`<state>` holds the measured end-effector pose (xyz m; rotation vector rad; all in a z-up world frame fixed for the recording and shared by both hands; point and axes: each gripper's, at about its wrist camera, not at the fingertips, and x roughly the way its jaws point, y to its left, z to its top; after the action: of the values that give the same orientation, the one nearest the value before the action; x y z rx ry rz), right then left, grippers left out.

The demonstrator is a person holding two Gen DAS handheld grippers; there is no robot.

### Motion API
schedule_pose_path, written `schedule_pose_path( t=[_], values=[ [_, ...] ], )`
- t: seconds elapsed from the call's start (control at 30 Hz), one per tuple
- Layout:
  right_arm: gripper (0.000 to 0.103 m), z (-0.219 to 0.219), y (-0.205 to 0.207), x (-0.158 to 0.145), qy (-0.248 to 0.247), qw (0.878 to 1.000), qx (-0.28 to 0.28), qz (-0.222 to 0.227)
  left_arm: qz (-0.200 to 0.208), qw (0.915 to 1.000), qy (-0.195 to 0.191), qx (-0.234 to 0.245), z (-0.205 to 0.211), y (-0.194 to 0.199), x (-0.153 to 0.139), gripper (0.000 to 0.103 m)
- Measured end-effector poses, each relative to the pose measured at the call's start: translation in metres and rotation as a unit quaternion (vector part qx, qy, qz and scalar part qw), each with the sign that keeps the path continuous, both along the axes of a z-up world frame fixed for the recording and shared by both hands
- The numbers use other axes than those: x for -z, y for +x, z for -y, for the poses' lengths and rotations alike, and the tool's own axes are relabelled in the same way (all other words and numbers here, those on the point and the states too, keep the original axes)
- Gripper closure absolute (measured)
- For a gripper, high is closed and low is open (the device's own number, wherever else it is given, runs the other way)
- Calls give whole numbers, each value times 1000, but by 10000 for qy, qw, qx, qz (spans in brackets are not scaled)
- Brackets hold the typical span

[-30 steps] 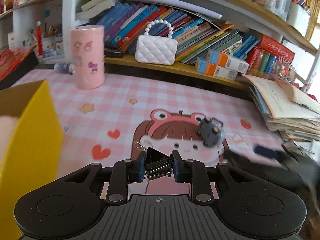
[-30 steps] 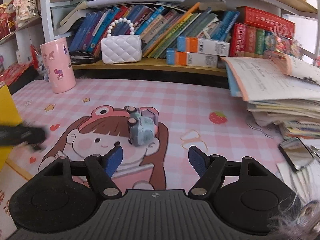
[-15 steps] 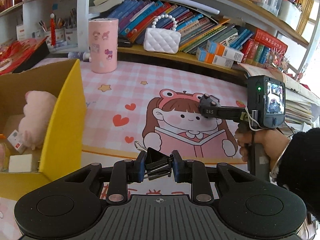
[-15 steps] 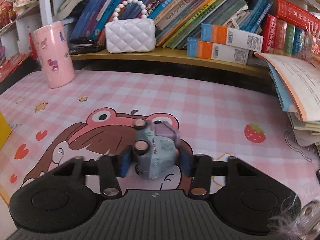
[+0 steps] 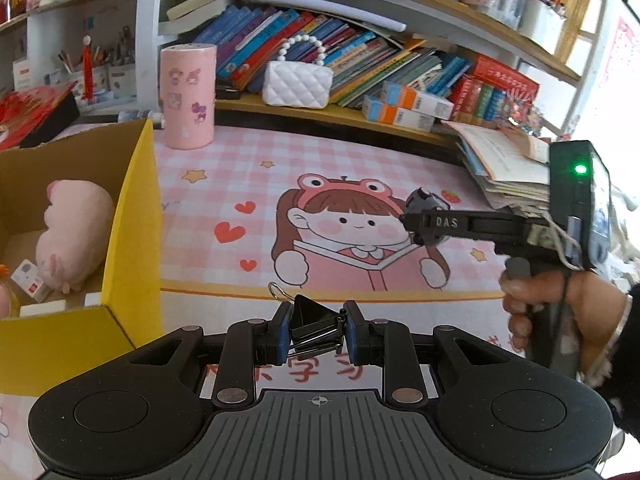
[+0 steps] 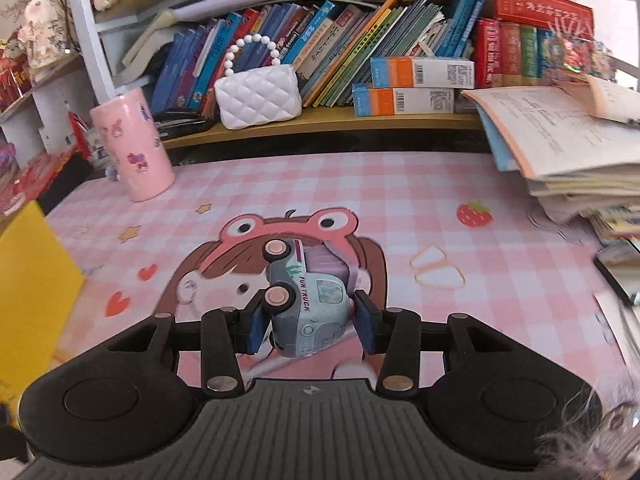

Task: Organize objects
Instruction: 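Carry the binder clip and toy truck over the yellow box and lower them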

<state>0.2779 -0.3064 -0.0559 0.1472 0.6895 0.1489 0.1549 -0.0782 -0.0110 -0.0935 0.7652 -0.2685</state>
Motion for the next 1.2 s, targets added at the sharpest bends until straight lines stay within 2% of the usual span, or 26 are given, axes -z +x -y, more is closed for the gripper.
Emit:
schedule_pose_path(
  t=[0.3,0.57,0.73,1.03,1.2],
  values=[
    [62,-30,-79,-25,55,9997,-196,-93,52,9995,-233,183,-21,-26,0,78],
    [62,-70,-138,-24,34,9985,-371,-409,76,9992,-388,15,-55,-52,0,79],
    [62,-104,-161,-22,-103,9963,-695,-497,47,9987,-477,-190,-83,-70,0,78],
    [61,-170,-195,-28,-319,9871,-1519,-392,37,9962,-580,-654,-136,-103,0,78],
    [61,-199,-206,-30,-339,9836,-1736,-340,63,9943,-588,-882,-163,-119,-1,78]
  ],
)
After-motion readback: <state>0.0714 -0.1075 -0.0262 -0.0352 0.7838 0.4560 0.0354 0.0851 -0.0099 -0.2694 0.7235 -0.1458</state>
